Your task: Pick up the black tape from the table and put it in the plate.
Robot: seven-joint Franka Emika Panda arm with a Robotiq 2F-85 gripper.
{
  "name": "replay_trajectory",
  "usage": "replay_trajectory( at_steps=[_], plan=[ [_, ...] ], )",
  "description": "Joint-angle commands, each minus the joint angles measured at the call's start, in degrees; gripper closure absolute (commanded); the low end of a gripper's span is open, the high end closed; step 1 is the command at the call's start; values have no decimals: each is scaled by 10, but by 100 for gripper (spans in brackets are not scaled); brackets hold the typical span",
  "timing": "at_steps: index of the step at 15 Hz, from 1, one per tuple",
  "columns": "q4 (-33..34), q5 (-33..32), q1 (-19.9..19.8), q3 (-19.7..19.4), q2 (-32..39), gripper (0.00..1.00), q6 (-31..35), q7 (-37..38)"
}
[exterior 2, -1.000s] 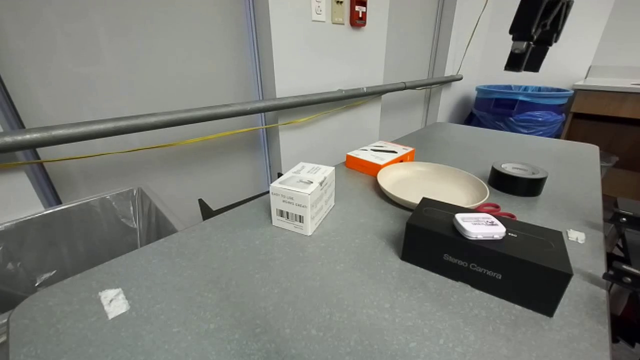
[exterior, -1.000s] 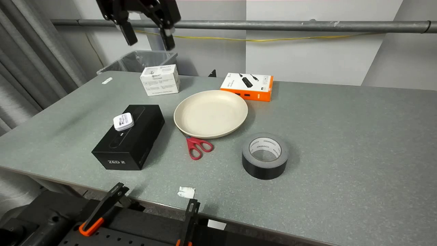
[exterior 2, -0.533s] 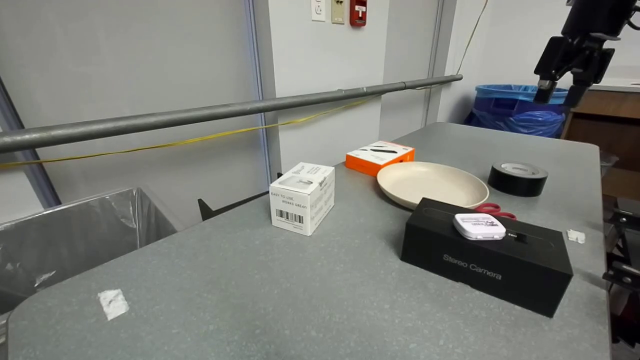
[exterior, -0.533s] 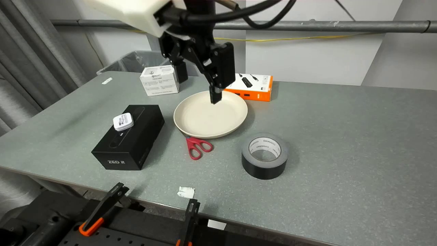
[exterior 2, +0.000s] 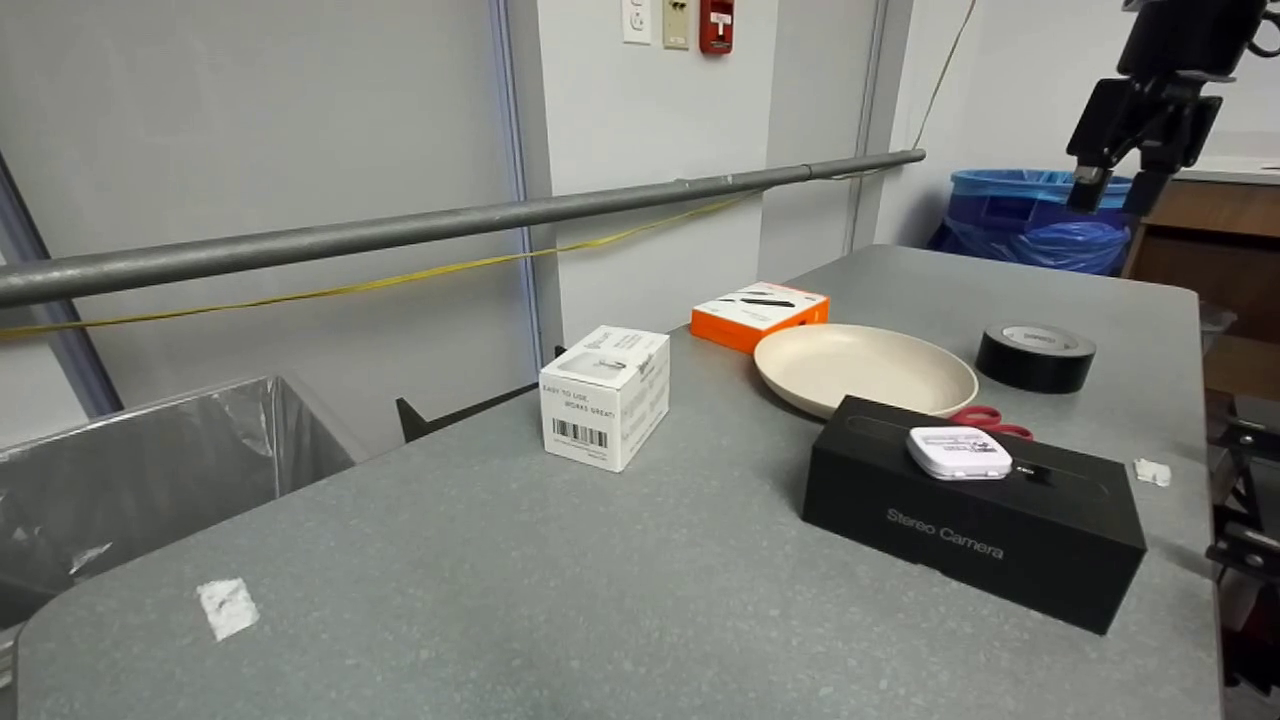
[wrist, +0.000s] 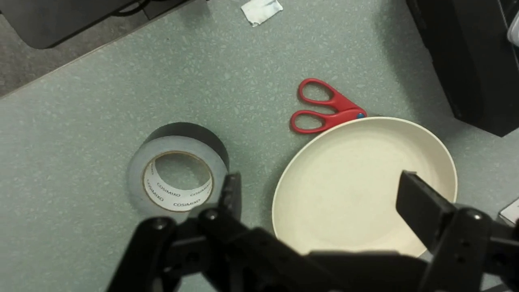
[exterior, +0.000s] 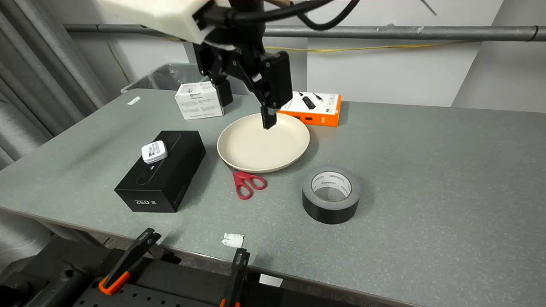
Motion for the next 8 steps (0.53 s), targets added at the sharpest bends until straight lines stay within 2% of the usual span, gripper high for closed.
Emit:
replay_trajectory(
  at_steps=[1, 5, 8],
  plan=[
    [9, -60, -31, 28, 55, 0, 69, 28],
    [33, -118, -65, 24, 123, 0, 136, 49],
    [56, -142, -84, 17, 177, 0, 158, 75]
  ],
)
